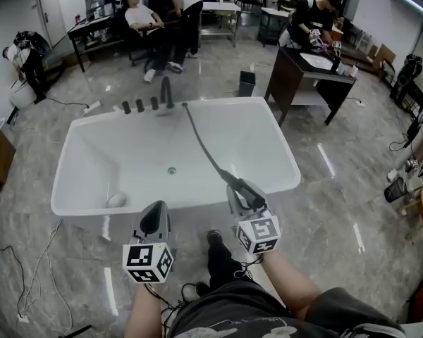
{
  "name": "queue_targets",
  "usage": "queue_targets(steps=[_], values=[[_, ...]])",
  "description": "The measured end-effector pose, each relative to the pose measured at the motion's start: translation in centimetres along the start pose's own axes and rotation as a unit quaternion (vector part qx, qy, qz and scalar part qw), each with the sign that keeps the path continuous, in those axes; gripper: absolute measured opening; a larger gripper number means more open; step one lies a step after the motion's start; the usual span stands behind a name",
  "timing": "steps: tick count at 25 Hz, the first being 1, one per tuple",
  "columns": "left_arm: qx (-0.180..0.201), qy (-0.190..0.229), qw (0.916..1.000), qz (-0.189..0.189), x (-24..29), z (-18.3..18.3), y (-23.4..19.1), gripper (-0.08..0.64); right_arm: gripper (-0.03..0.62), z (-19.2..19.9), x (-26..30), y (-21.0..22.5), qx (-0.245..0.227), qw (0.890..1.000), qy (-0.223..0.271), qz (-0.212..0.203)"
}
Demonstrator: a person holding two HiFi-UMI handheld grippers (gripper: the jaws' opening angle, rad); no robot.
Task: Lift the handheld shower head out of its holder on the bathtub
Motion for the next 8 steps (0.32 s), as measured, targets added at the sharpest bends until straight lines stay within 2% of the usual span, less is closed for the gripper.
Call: queue_targets(steps=[8], values=[[0.007,-0.004,1.0000,-0.001,-0.13,0.24,0.29,0.017,0.137,0.16,-0.34,-0.02,0.004,1.000,0.000,0.000]])
Point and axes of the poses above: the fingertips, and each gripper's own axes: x forward along the fingers, y to its right, z out of its underside, the point moved 1 cm from there along -x, backward along the fingers, and after that the axes turned 6 degrees about z, right-handed, at the moved point
